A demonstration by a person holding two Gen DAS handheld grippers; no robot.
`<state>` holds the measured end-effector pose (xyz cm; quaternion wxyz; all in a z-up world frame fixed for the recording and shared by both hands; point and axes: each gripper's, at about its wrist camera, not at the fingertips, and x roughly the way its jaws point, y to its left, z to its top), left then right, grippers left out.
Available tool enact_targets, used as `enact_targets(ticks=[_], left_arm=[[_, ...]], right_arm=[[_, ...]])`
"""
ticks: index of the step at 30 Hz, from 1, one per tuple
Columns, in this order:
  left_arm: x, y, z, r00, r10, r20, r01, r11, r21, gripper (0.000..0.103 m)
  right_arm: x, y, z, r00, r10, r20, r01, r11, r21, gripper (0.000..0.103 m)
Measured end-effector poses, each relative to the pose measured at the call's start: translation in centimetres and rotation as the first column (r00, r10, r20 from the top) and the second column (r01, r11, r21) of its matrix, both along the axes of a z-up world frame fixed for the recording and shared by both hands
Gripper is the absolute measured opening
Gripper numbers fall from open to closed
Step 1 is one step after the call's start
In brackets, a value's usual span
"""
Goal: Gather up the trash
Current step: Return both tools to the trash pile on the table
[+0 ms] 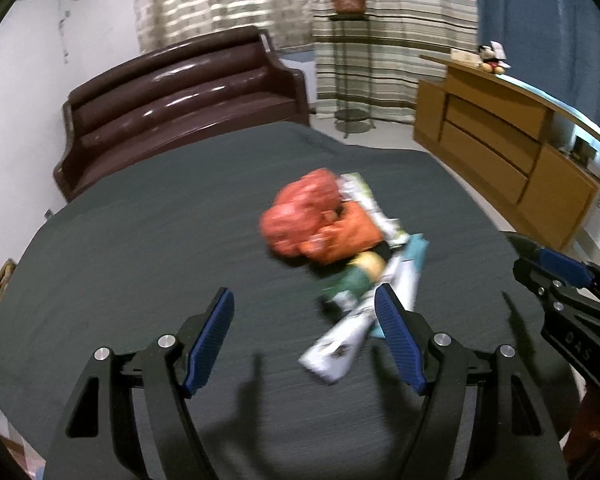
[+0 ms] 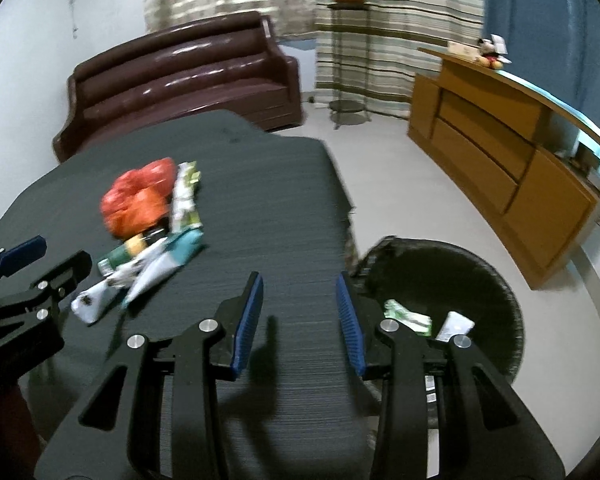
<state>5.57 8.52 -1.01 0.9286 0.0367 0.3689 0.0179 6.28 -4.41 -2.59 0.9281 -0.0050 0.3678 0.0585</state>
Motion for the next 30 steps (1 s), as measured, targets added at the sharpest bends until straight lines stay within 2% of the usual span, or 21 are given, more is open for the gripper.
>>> enact_targets(ticks=[8,19,27,30], left_arm=[[-0.1,3.9,-0.4,0.997,0.079,-0.006,-0.079,0.997,-0.010,0.071],[-0.4,6.7,-1.0,0.993,0.114,-0.020,-0.115,0.993,-0.027,0.071],[-0.4,7.2,-1.2,0.994,0.109,-0.027,-0.110,0.993,-0.049,0.071],[-0.2,7.4,-1.4,0.994,0.103,-0.030,-0.104,0.993,-0.052,0.071]], right_arm=[[-0.4,5.3,-0.2,0.997,0.080,-0.025,-0.080,0.997,-0.006,0.037],[-0.4,9.9,-0.9,0.988,0.138,-0.070,-0.141,0.989,-0.046,0.037],[0.5,9.8,-1.7,0.989,0.100,-0.112,-0.109,0.991,-0.077,0.037],[0.6,8.8,-1.7,0.991,0.083,-0.106,-0.093,0.991,-0.099,0.041]])
